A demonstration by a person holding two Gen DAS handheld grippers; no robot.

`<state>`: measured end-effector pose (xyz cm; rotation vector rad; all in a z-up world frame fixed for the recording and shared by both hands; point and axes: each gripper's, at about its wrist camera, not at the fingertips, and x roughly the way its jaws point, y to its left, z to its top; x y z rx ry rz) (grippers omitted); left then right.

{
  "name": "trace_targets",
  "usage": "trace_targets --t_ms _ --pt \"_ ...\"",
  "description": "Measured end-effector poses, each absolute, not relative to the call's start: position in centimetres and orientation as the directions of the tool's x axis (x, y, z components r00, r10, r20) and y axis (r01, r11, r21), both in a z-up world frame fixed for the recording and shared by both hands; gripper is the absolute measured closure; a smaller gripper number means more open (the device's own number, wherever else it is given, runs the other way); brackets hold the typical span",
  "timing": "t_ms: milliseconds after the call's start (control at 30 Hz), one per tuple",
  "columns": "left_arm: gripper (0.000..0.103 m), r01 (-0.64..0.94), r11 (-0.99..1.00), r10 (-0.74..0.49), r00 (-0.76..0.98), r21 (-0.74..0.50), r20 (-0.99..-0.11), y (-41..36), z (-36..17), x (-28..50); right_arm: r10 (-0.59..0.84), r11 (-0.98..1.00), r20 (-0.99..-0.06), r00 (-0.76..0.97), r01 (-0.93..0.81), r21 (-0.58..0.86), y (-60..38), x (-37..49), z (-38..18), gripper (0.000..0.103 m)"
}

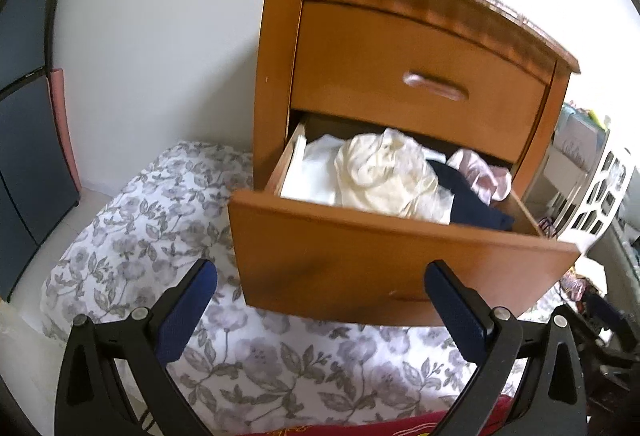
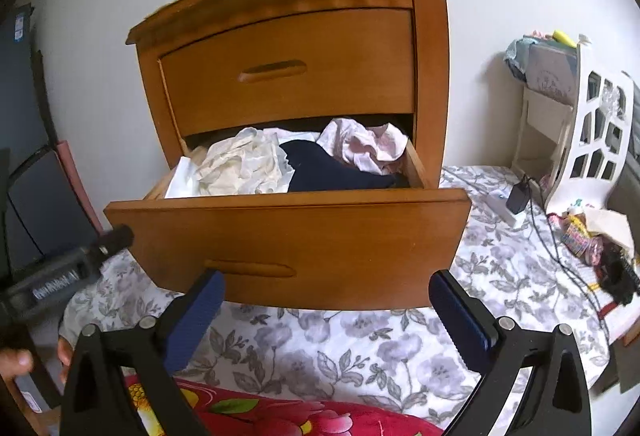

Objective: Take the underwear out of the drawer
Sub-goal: 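Reach the left gripper into the drawer and grasp the cream lace cloth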

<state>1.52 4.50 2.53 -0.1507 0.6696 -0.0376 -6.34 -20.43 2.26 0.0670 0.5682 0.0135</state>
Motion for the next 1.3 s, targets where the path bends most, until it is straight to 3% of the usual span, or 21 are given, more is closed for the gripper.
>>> trace_targets --t_ms 133,200,300,400,633,733,1000,1300 --pt "0.000 0.011 0.980 -0.133 0.783 -0.200 -0.607 5.4 5.1 2.5 0.032 0.997 -0.523 0.852 0.010 0.079 -20.5 -6.6 2.1 0.000" --pt "0.000 -0.017 0.983 -0.098 0.795 -0.183 -0.599 5.8 7.0 3.5 0.013 0.998 -0.523 0.852 0.025 0.066 -20.3 -6.6 1.9 0.000" --pt "0.000 -0.061 0.989 -0.041 0.769 -0.138 -0.638 5.8 9.1 5.9 -0.014 0.998 -0.518 0.855 0.047 0.050 -20.1 -6.8 2.0 0.000" --pt "0.000 -0.029 0.989 -0.078 0.725 -0.143 -0.685 5.3 10.0 9.1 -0.052 0.994 -0.512 0.857 0.093 0.055 -20.5 -7.0 2.1 0.000" --pt "0.002 -0.005 0.999 -0.028 0.576 -0.038 -0.817 2.4 7.9 15.8 -0.090 0.982 -0.532 0.842 0.165 0.094 -21.8 -6.9 1.8 0.000" --pt "0.014 0.005 1.000 0.010 0.532 0.015 -0.846 0.8 6.7 17.7 -0.080 0.982 -0.538 0.839 0.160 0.103 -22.0 -6.9 1.7 0.000" --pt "0.029 -0.024 0.997 -0.055 0.405 -0.071 -0.913 -1.0 3.0 21.1 -0.057 0.990 -0.537 0.842 0.117 0.078 -20.9 -6.8 1.4 0.000" --pt "0.034 -0.001 0.999 -0.048 0.323 -0.051 -0.945 -3.6 0.5 23.0 -0.034 0.992 -0.555 0.831 0.097 0.085 -20.9 -6.4 1.1 0.000"
